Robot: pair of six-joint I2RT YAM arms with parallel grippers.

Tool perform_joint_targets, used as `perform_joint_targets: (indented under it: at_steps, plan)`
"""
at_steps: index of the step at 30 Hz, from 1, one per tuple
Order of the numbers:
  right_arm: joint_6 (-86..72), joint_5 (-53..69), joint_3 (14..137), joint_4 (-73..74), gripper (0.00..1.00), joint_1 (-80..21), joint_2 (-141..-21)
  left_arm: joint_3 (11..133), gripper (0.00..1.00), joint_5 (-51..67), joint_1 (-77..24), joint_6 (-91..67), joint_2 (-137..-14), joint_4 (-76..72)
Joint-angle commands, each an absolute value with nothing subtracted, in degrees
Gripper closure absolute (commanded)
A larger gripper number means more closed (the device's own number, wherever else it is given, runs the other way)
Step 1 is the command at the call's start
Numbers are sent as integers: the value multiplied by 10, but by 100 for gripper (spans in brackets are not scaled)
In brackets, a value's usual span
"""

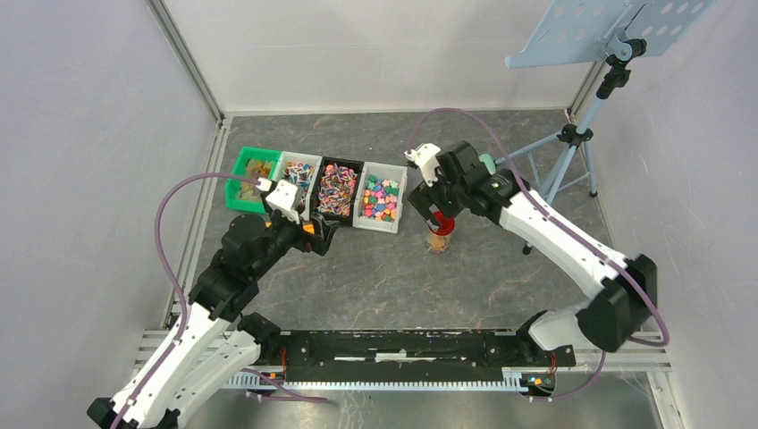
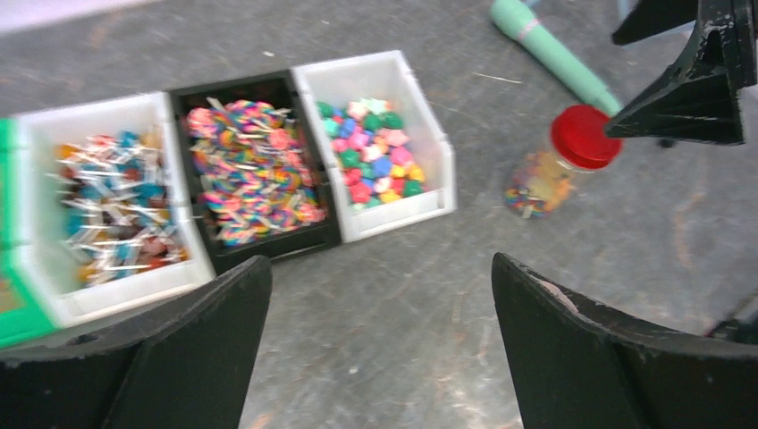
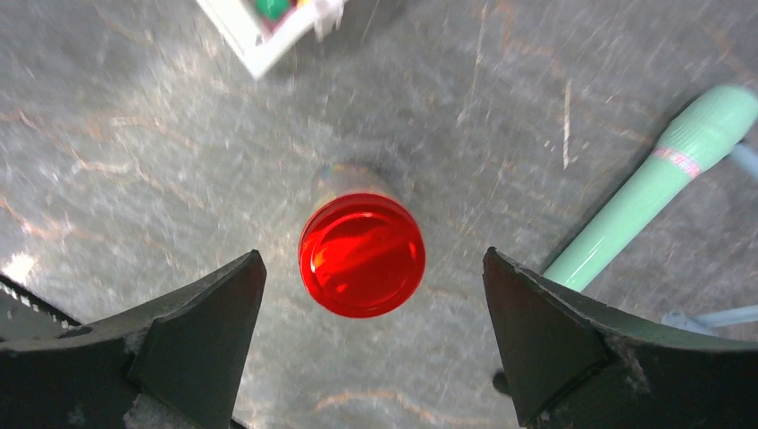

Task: Pack the candies
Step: Close the bottle lid on the packing bottle.

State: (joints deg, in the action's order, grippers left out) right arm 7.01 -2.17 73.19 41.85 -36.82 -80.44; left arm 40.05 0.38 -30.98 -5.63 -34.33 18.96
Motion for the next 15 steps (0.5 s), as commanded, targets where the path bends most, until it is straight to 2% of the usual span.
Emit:
perform_joint_targets:
  at_steps: [1,5,7,9,12,15]
  plan:
    - [34,-22,647,280,2,-358,-726,429,9,106,-311,-161,-421,118]
    - [4,16,577,206,3,-340,-687,461,25,173,-312,-239,-519,83]
    - [1,29,558,190,8,-328,-675,484,32,197,-323,-258,-567,68]
    - [0,51,545,179,14,-313,-668,508,32,180,-348,-252,-601,65]
    - [-18,90,526,166,29,-293,-662,532,33,151,-378,-246,-649,50]
    - [-35,135,491,134,45,-267,-654,545,40,157,-387,-262,-696,10]
